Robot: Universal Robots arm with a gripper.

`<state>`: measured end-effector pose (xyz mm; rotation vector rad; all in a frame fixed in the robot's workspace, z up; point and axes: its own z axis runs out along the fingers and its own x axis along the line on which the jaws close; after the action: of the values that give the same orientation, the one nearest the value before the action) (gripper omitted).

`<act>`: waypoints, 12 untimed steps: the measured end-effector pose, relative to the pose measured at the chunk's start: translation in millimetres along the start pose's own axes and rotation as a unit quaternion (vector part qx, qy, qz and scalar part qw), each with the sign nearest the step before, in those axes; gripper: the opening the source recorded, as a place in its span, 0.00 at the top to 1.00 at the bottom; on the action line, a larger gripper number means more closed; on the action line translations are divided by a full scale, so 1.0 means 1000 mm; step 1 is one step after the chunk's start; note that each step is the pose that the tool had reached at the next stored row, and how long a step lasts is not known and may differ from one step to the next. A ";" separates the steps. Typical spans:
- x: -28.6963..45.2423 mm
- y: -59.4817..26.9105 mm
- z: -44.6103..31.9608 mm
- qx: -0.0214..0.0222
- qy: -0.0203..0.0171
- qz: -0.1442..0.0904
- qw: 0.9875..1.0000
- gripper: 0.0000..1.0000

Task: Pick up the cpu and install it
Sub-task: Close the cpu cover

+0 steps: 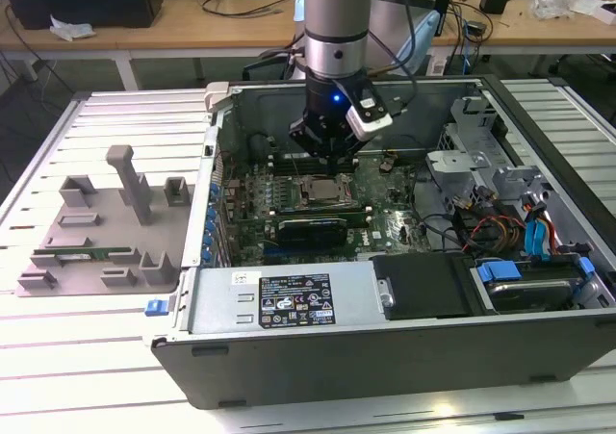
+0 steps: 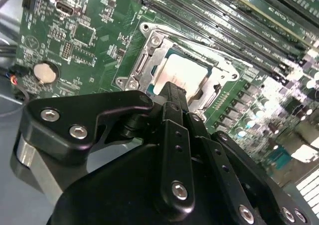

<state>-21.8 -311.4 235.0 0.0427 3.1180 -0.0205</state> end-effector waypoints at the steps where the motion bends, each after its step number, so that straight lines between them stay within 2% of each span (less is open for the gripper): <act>1: 0.0008 0.0000 0.0005 0.000 0.000 -0.002 1.000 0.89; 12: 0.0138 -0.0004 0.0065 0.000 0.000 -0.008 1.000 0.89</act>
<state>-35.5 -311.5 228.2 0.0188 3.1181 -0.0201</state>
